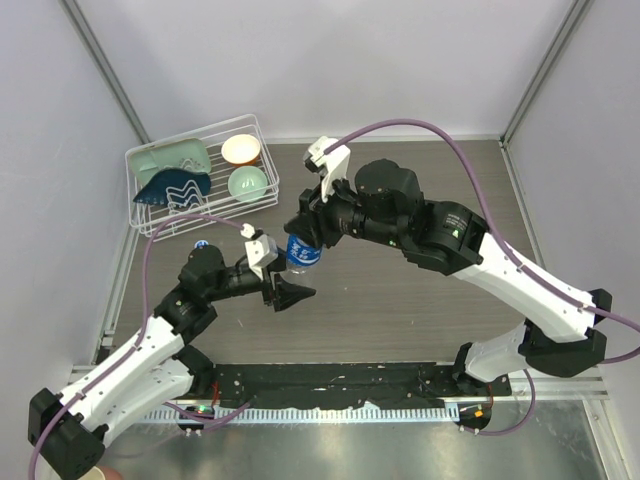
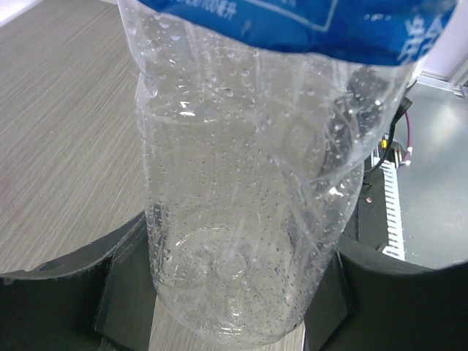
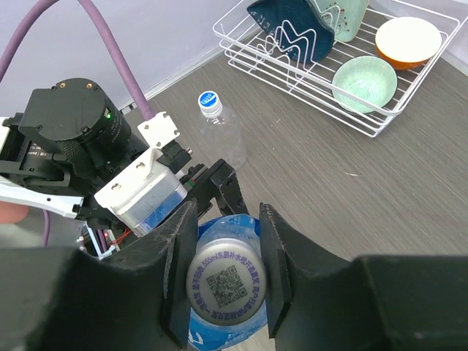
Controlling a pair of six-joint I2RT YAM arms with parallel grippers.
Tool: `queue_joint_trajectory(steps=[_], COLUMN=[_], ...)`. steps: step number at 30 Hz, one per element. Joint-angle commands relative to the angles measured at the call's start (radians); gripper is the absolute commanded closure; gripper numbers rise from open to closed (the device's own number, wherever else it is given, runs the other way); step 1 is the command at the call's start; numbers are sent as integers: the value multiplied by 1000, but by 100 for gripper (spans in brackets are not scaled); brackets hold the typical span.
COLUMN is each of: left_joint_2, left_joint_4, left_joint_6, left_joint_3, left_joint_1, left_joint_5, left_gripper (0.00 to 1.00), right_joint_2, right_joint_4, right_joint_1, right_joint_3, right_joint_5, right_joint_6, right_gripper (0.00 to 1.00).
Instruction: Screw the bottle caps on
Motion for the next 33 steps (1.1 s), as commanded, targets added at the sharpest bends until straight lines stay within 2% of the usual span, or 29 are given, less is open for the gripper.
queue_joint_trajectory(steps=[1,2,3,4,5,6,7,8,13,15,19,20,22,26,33], left_joint_2=[-26,-31,-34,-38,-48,-63,-71,-81,-170,-193,-239,-245,-259,-264,-308], left_joint_4=[101,107,108,106,98,94,88,62,-92,-216,-498,-535,-599,-678,-704], left_joint_6=[-13,-12,-15,-16,-18,-18,-15,-12,56,76,218,282,297,288,245], left_joint_3=[-10,-13,-18,-17,-18,-10,-6,9,85,140,250,291,328,433,465], left_joint_1=[4,6,7,9,12,18,24,29,67,72,72,72,70,72,70], left_joint_5=[-58,-66,-72,-93,-109,-121,-129,-143,-182,-226,-235,-235,-310,-492,-713], left_gripper=[99,94,82,46,35,30,18,1,0,0,0,0,0,0,0], right_joint_2=[-25,-19,-13,-8,6,13,21,39,102,121,167,173,194,245,398], right_joint_4=[32,30,30,30,33,32,32,32,50,75,150,170,211,387,517], right_joint_1=[4,4,4,4,4,4,4,4,4,1,-12,-12,-13,-19,-21], right_joint_3=[-1,2,8,12,20,34,41,48,75,68,40,29,-15,-101,-92], right_joint_5=[10,10,9,9,13,18,19,25,48,55,55,53,59,62,82], right_joint_6=[8,3,-1,-7,-12,-27,-37,-46,-116,-127,-142,-144,-144,-142,-144], right_gripper=[89,91,93,94,95,96,96,96,98,98,98,98,98,98,98])
